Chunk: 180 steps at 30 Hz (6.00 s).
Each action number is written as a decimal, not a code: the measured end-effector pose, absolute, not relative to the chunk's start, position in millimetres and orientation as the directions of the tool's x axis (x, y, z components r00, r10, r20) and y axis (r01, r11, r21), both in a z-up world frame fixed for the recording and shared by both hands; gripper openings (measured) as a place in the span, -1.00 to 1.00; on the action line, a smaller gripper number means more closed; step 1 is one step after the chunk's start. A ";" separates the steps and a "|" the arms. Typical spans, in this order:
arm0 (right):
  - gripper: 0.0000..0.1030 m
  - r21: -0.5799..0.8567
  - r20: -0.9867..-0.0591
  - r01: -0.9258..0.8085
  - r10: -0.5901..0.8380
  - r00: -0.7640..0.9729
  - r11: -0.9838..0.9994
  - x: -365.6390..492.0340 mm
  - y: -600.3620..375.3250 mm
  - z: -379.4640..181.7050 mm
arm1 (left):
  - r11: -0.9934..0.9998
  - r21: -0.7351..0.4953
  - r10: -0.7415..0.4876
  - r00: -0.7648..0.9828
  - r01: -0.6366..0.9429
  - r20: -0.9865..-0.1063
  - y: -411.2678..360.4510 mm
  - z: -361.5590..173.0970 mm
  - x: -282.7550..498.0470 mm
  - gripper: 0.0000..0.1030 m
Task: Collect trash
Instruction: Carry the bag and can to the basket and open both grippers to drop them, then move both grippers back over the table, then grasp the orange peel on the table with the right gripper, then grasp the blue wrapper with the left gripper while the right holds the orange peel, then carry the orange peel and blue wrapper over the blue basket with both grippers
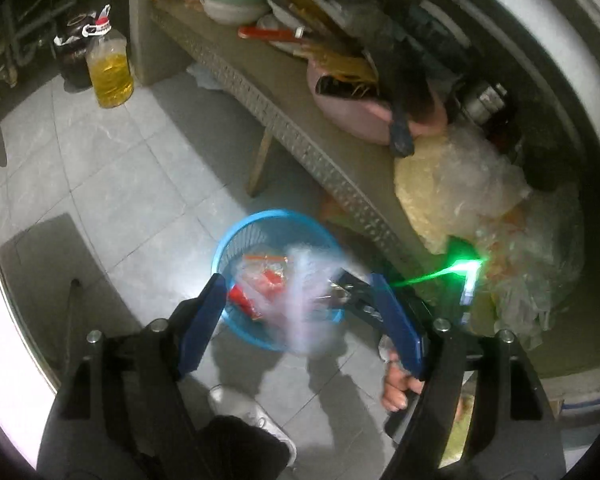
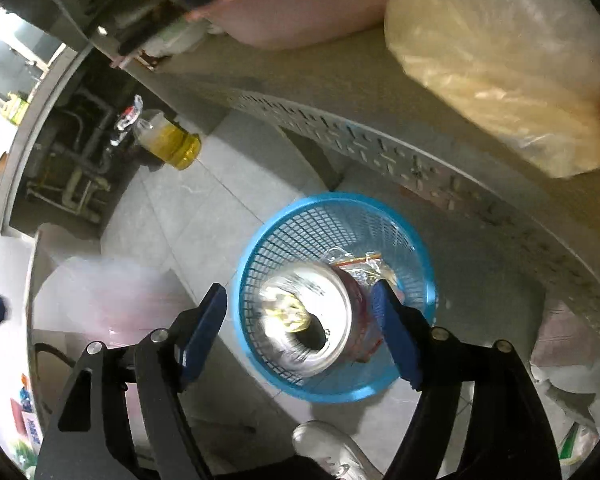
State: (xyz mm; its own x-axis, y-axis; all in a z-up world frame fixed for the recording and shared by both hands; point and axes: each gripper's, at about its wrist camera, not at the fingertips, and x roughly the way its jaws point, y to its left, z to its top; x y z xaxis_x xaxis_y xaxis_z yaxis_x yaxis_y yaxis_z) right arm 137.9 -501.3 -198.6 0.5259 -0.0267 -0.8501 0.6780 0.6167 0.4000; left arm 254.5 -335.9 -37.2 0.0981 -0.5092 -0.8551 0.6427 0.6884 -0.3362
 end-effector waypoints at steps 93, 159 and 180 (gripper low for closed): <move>-0.29 0.323 -0.933 -0.170 0.343 0.109 0.931 430.0 59.1 -52.2 | 0.949 -0.314 -0.234 0.752 0.038 -0.616 251.5 55.9 206.0 0.83; -0.82 0.514 -0.716 -0.072 0.474 0.513 0.855 331.3 -91.8 33.2 | 0.951 -0.225 -0.310 0.699 0.214 -0.644 206.4 106.1 307.4 -0.67; -0.82 0.508 -0.718 0.438 0.085 0.690 0.742 111.5 -344.2 -5.2 | 0.649 -0.173 -0.562 0.313 0.741 -0.766 -113.5 90.0 229.0 -0.66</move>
